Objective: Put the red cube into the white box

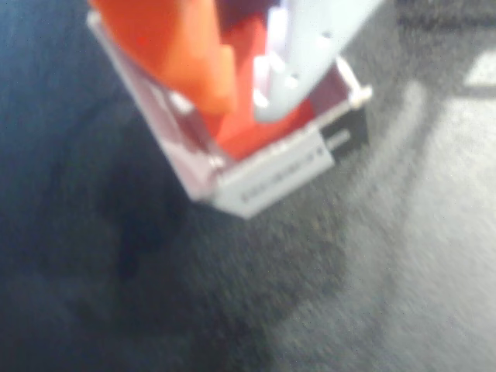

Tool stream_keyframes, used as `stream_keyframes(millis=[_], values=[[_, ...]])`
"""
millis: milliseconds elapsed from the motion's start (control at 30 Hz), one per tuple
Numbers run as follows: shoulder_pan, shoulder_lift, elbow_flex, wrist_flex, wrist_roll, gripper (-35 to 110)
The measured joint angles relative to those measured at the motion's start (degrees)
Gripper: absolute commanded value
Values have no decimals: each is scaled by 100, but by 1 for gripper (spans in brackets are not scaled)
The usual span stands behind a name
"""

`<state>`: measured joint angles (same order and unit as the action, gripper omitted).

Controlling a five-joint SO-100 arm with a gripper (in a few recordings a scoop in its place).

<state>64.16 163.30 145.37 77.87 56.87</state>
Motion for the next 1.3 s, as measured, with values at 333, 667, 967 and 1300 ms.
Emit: stream_keyframes(millis=[333, 667, 967, 1300], values=[[-1063, -2259, -1257, -325, 149, 0], [-3498, -2338, -1107, -9, 1441, 0], [-4975, -1485, -475, 26, 2285, 0], [-5432, 176, 703, 132, 2408, 0]])
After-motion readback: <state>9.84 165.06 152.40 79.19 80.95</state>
